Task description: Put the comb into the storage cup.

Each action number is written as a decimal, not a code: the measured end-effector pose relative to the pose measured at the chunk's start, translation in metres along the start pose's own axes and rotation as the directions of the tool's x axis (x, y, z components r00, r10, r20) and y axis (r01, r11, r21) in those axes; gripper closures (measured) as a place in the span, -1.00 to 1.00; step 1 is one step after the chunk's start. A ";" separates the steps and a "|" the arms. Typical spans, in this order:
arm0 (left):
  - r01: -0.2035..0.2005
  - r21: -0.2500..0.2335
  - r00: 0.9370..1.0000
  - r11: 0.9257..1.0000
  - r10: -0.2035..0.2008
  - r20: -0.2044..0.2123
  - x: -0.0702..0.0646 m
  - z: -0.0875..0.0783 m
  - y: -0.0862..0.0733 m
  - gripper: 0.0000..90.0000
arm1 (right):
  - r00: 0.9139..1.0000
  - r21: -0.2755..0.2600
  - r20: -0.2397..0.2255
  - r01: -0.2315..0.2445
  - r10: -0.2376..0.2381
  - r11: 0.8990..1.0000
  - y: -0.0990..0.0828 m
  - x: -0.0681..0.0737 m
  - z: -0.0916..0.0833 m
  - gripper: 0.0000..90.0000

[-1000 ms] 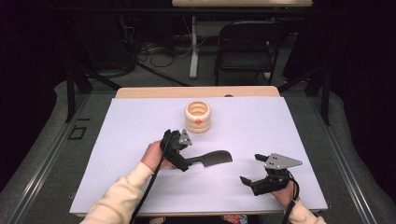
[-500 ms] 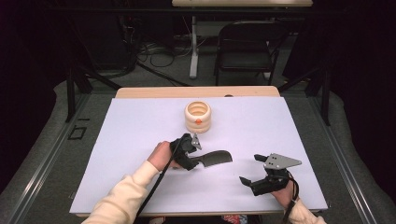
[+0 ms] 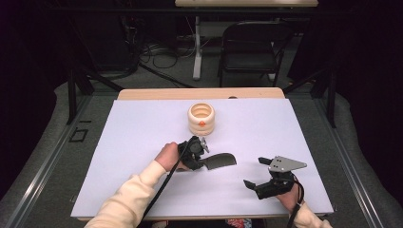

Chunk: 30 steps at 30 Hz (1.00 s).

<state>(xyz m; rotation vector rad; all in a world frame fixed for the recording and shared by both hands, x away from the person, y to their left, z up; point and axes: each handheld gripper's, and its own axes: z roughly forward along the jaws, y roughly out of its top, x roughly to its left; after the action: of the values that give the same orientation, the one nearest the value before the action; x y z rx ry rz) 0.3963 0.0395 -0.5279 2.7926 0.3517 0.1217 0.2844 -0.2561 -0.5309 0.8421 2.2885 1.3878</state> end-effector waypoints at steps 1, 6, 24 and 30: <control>-0.001 0.006 1.000 1.000 0.001 0.006 0.000 0.001 0.000 0.46 | 1.000 0.000 0.000 -0.001 0.001 1.000 0.000 0.000 0.000 -0.99; -0.009 0.017 1.000 1.000 0.008 0.022 0.001 0.001 0.002 0.53 | 1.000 -0.001 -0.002 0.002 -0.002 1.000 0.000 0.000 0.000 -0.99; -0.002 0.112 1.000 0.994 0.002 0.004 -0.003 0.002 0.015 0.61 | 1.000 0.006 0.003 0.000 0.000 1.000 0.000 0.001 0.001 -0.99; 0.013 0.063 1.000 0.998 -0.011 -0.018 -0.004 -0.005 0.012 0.62 | 1.000 0.003 0.005 0.000 0.000 1.000 0.000 0.001 0.000 -0.99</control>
<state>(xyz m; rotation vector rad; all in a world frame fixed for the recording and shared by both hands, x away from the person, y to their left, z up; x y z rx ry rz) 0.3949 0.0290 -0.5192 2.8525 0.3830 0.1354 0.2842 -0.2555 -0.5312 0.8452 2.2874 1.3813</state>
